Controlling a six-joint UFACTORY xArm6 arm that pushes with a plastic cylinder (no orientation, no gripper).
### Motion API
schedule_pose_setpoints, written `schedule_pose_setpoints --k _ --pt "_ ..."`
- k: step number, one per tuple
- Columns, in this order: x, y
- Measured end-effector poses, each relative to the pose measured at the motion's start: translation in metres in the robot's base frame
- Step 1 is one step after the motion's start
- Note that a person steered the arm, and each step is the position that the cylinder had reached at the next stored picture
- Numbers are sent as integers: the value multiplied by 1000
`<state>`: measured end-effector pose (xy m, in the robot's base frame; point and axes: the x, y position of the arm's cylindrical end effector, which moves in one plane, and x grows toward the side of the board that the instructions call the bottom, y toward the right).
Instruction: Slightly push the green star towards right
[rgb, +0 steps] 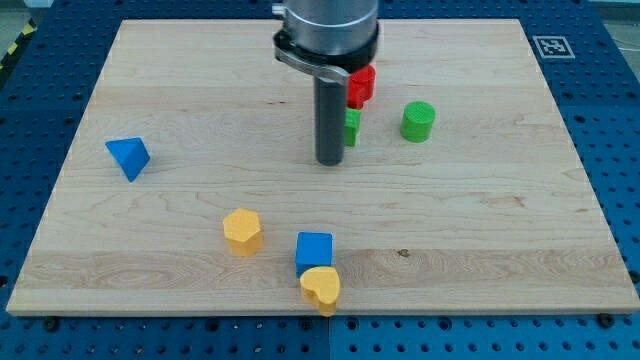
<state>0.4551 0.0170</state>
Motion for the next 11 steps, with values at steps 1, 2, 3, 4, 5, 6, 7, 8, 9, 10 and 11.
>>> schedule_pose_setpoints --k 1,2,3,4,5,6,7,8,9,10,11 --pt "3 14" --pt "3 7" --pt "3 -44" --pt "2 -85" --pt "-19 -92" --pt "-42 -62" --pt "-42 -60" --pt "-42 -46" --pt "-45 -40" --pt "-53 -31" --pt "-53 -29"
